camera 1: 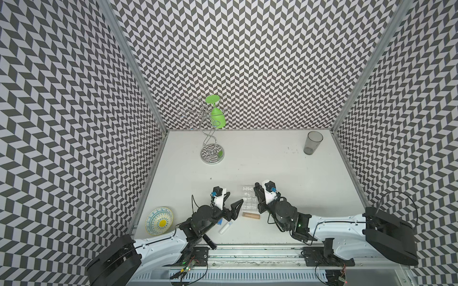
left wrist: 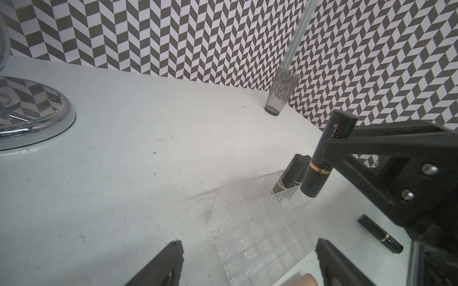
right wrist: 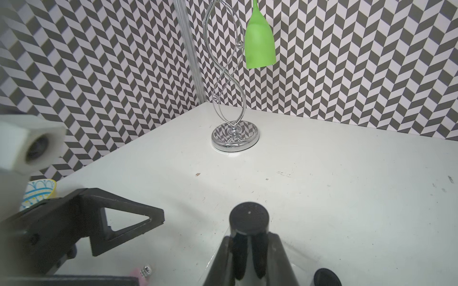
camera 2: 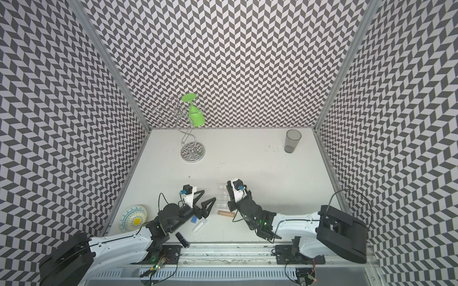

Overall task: Arrange the lipsticks in the organizer
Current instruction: Place the lipstick in the storage box.

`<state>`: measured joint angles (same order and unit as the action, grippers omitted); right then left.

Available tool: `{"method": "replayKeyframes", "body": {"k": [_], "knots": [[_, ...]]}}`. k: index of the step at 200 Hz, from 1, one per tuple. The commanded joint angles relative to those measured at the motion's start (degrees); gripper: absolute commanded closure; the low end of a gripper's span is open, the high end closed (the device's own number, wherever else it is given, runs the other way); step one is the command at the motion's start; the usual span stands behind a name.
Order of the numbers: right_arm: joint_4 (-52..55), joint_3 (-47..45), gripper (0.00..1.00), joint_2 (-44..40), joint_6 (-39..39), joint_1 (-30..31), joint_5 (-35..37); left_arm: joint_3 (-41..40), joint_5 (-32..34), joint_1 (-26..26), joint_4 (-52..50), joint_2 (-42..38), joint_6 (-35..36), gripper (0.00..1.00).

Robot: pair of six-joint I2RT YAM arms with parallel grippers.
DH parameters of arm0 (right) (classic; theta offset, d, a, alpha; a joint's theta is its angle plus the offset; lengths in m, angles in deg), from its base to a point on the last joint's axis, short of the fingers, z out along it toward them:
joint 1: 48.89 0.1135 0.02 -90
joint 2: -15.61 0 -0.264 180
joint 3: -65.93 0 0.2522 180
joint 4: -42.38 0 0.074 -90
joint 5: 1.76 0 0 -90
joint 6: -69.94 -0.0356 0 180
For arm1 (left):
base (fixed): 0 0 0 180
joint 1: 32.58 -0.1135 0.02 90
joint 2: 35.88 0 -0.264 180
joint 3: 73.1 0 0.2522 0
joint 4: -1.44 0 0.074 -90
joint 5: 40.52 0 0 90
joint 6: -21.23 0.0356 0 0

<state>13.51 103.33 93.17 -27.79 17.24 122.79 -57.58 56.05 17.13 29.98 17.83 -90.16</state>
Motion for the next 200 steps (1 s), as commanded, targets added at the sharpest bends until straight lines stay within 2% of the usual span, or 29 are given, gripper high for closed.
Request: {"method": "replayKeyframes", "body": {"k": [1, 35, 75, 152, 200], "knots": [[-3.43, 2.50, 1.00, 3.47, 2.65, -0.30, 2.74, 1.58, -0.67, -0.47, 2.71, 1.15, 1.22, 0.13], [-5.18, 3.67, 1.00, 7.61, 5.04, -0.56, 6.92, 2.11, -1.95, -0.66, 3.98, 3.91, 1.48, 0.13], [-6.50, 3.70, 1.00, 9.59, 4.07, -3.15, 5.75, 2.54, -2.94, -0.75, 5.76, 6.80, 1.55, 0.13], [-6.56, 3.77, 1.00, 12.13, 4.08, -3.81, 5.76, 3.65, -4.73, -0.75, 8.82, 11.85, 1.28, 0.14], [-6.62, 5.54, 1.00, 16.87, 5.61, -3.55, 8.76, 3.69, -5.30, -0.75, 9.55, 12.82, 1.17, 0.14]]}}
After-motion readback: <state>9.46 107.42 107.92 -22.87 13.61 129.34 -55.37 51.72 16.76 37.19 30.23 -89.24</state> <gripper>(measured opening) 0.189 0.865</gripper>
